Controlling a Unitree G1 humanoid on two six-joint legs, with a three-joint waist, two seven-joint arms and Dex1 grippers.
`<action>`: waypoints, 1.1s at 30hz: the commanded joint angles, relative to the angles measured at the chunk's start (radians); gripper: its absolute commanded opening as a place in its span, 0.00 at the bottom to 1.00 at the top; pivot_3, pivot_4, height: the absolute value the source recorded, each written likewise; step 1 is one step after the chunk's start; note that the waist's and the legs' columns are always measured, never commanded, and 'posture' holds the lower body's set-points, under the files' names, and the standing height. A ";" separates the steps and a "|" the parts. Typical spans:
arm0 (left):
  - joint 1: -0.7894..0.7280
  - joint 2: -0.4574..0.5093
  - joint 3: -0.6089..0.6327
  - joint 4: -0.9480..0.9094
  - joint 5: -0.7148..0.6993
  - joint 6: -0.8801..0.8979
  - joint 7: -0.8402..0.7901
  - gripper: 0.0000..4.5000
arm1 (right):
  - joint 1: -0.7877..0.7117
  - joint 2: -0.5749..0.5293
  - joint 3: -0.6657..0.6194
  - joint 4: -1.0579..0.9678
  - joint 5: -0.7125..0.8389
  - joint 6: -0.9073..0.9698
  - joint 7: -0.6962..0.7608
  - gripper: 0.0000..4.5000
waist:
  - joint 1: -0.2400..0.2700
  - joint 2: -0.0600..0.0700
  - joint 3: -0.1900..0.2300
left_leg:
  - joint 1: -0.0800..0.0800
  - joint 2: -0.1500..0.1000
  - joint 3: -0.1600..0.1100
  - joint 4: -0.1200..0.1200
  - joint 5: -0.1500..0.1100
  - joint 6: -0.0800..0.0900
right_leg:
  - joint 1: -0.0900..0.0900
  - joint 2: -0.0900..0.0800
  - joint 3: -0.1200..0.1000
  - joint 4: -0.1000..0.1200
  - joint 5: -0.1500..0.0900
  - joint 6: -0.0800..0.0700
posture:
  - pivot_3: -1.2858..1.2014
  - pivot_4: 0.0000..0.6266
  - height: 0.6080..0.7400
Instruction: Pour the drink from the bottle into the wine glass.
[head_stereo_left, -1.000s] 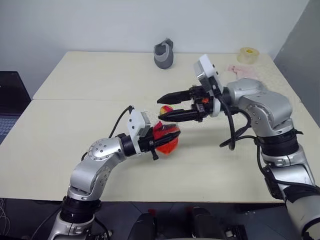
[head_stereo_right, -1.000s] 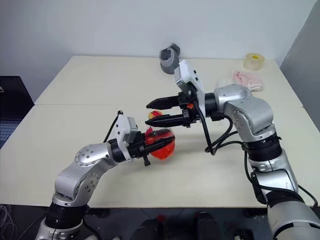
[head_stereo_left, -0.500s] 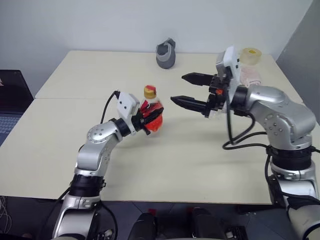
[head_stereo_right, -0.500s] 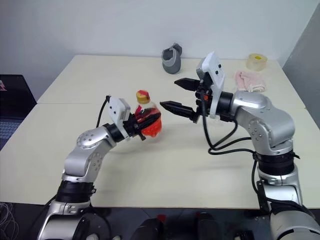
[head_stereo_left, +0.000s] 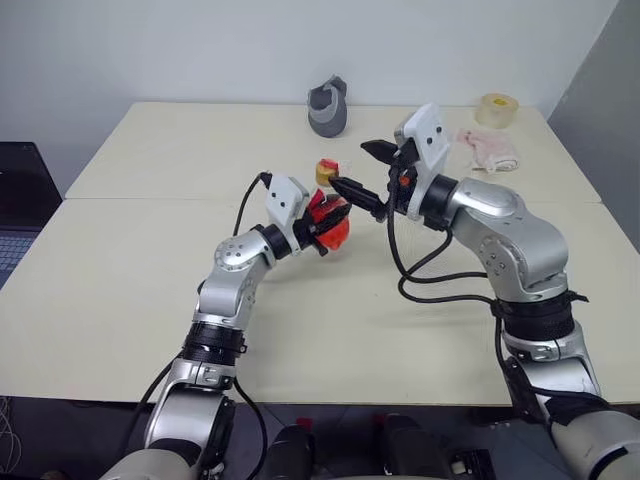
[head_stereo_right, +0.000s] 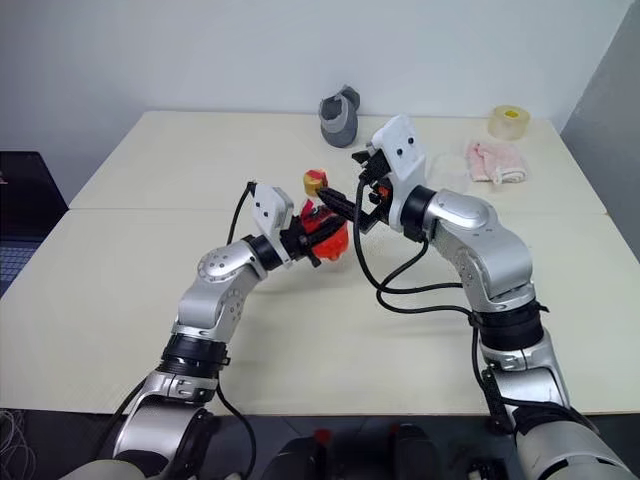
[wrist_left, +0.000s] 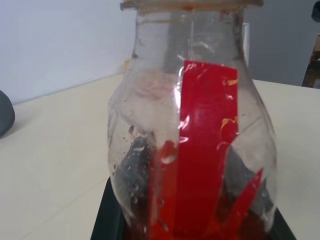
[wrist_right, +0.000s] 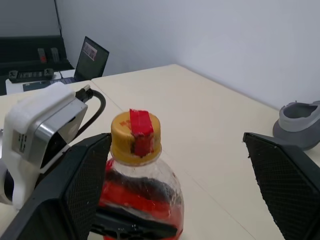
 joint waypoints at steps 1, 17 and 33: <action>-0.036 -0.007 0.000 -0.020 0.001 -0.027 -0.005 0.22 | -0.043 0.020 -0.003 -0.002 -0.012 -0.032 -0.013 1.00 | 0.000 0.000 0.000 | 0.000 0.000 0.000 0.000 0.000 0.000 | 0.000 0.000 0.000 0.000 0.000 0.000 | 0.52 0.24 1.00; -0.022 0.000 0.002 -0.059 -0.002 0.007 0.003 0.22 | -0.092 0.079 0.009 0.094 -0.053 -0.086 -0.007 1.00 | -0.009 0.000 0.000 | 0.000 0.000 0.000 0.000 0.000 0.000 | 0.000 0.000 0.000 0.000 0.000 0.000 | 0.52 0.24 1.00; -0.016 0.022 0.016 -0.088 -0.020 0.039 -0.001 0.22 | 0.027 -0.197 -0.099 -0.064 0.039 0.035 0.146 1.00 | -0.009 0.000 0.000 | 0.000 0.000 0.000 0.000 0.000 0.001 | 0.000 -0.001 0.000 0.000 0.000 0.000 | 0.52 0.24 1.00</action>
